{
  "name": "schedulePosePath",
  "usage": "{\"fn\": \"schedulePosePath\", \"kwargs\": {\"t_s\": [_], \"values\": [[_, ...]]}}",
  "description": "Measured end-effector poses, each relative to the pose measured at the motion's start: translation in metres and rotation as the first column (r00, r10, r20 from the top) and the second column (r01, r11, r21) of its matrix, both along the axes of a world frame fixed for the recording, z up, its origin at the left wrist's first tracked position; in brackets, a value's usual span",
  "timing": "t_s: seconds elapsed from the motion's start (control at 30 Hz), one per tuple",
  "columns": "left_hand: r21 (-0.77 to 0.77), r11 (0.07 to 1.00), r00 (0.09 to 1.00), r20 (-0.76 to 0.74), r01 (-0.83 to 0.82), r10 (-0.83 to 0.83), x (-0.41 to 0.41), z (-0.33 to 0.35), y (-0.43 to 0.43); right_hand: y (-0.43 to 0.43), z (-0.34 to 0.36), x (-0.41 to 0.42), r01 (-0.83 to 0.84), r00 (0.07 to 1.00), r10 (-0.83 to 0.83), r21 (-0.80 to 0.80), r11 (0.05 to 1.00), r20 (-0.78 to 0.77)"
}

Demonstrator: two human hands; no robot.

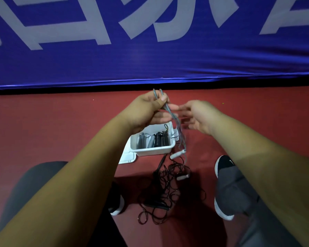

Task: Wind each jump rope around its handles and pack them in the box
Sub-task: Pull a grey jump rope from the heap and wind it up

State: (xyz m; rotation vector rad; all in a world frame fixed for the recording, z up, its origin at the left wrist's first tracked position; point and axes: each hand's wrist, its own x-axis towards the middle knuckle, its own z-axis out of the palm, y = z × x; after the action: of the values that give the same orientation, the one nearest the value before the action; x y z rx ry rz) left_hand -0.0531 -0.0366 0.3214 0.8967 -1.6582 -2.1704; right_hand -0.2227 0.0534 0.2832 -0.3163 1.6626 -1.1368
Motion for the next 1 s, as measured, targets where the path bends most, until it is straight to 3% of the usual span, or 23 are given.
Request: {"fn": "schedulePosePath", "kwargs": {"t_s": [0.1, 0.23, 0.33, 0.47, 0.57, 0.73, 0.87, 1.0], "values": [[0.122, 0.983, 0.98, -0.127, -0.135, 0.15, 0.0, 0.005, -0.008, 0.006, -0.004, 0.011, -0.217, 0.976, 0.219, 0.088, 0.972, -0.009], [0.313, 0.91, 0.889, -0.278, -0.273, 0.363, 0.004, 0.016, -0.024, 0.009, -0.008, 0.019, -0.47, 0.883, 0.467, 0.053, 0.881, 0.054], [0.468, 0.816, 0.791, -0.327, -0.339, 0.517, 0.01, 0.021, -0.036, 0.01, -0.008, 0.025, -0.58, 0.814, 0.579, 0.034, 0.814, 0.033], [0.601, 0.668, 0.63, -0.325, -0.439, 0.706, 0.026, 0.023, -0.054, 0.015, -0.018, 0.028, -0.68, 0.716, 0.682, 0.072, 0.729, -0.151], [0.617, 0.599, 0.548, -0.303, -0.511, 0.779, 0.037, 0.019, -0.065, 0.014, -0.025, 0.03, -0.655, 0.738, 0.648, 0.027, 0.755, -0.187], [0.582, 0.592, 0.612, -0.194, -0.557, 0.767, 0.039, 0.006, -0.07, 0.011, -0.008, 0.031, -0.597, 0.796, 0.585, -0.044, 0.801, -0.155], [0.372, 0.773, 0.823, -0.04, -0.514, 0.566, 0.033, -0.005, -0.059, 0.01, 0.005, 0.038, -0.527, 0.848, 0.509, -0.149, 0.837, -0.145], [0.107, 0.895, 0.875, 0.287, -0.434, 0.39, 0.03, -0.015, -0.045, 0.009, 0.013, 0.044, -0.383, 0.913, 0.405, -0.229, 0.895, 0.056]]}}
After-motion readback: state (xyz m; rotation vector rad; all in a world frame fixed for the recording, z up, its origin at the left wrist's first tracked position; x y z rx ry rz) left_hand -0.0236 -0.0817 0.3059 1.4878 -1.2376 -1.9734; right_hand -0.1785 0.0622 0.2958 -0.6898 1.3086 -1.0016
